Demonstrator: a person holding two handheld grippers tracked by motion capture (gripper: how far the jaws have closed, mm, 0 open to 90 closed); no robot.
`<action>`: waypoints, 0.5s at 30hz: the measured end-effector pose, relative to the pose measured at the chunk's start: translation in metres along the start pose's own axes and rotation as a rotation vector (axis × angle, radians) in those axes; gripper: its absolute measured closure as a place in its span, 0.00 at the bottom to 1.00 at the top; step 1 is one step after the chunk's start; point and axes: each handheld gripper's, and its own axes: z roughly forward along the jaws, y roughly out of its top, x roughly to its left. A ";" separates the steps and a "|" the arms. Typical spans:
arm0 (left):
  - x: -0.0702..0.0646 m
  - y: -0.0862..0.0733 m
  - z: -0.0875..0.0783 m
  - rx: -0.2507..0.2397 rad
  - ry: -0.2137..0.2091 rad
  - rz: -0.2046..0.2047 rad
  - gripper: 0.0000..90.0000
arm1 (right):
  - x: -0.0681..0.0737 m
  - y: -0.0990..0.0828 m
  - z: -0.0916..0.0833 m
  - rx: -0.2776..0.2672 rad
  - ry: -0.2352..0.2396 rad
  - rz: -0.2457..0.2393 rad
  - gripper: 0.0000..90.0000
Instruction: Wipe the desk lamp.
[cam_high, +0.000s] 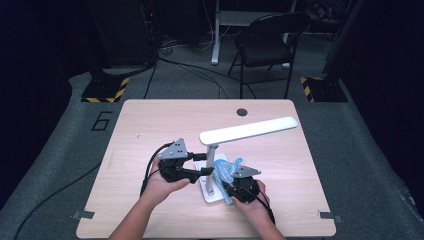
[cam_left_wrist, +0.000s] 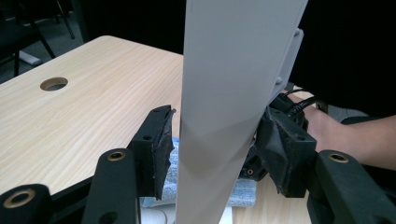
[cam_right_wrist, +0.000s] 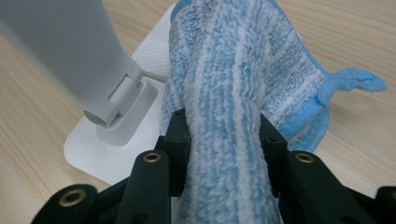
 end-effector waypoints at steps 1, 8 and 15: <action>0.000 -0.001 -0.001 -0.005 -0.001 0.003 0.54 | 0.000 0.000 0.000 -0.001 -0.001 -0.001 0.72; 0.000 -0.010 -0.004 -0.014 -0.006 -0.004 0.58 | 0.003 0.001 -0.001 0.010 0.015 0.009 0.74; -0.001 -0.018 -0.007 -0.037 -0.026 0.001 0.69 | 0.004 0.001 0.000 0.005 0.035 0.021 0.74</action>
